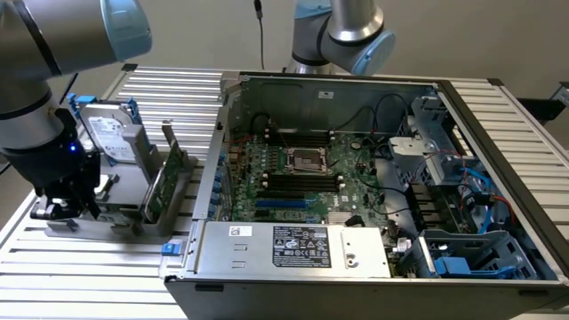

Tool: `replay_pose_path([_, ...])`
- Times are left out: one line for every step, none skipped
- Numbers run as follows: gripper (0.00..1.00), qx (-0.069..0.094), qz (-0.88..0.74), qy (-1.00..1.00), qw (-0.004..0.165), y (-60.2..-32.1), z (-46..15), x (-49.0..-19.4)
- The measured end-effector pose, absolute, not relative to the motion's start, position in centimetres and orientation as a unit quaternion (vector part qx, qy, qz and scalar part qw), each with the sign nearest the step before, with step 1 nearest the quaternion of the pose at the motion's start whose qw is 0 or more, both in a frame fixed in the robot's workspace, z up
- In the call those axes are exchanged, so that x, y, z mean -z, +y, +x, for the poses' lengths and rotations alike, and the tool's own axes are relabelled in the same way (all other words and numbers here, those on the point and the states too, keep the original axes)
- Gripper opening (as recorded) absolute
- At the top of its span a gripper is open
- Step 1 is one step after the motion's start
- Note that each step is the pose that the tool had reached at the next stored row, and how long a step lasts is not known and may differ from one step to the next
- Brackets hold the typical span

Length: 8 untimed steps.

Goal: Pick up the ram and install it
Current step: 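Pick up the ram and move it above insertion slot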

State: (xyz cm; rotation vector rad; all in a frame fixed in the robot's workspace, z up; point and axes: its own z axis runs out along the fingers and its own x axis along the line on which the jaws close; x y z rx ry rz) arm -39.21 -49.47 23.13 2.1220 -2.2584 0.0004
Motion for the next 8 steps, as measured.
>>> replay_pose_path([0.14, 0.000, 0.685, -0.729, 0.021, -49.5, -39.2, -23.6])
replay_pose_path([0.14, 0.000, 0.685, -0.729, 0.021, -49.5, -39.2, -24.0])
replay_pose_path([0.14, 0.000, 0.685, -0.729, 0.021, -49.5, -39.2, -24.5])
replay_pose_path([0.14, 0.000, 0.685, -0.729, 0.021, -49.5, -39.2, -24.9])
replay_pose_path([0.14, 0.000, 0.685, -0.729, 0.021, -49.5, -39.2, -25.4])
replay_pose_path([0.14, 0.000, 0.685, -0.729, 0.021, -49.5, -39.2, -25.8])
replay_pose_path([0.14, 0.000, 0.685, -0.729, 0.021, -49.5, -39.2, -26.3])
replay_pose_path([0.14, 0.000, 0.685, -0.729, 0.021, -49.5, -39.2, -26.7])
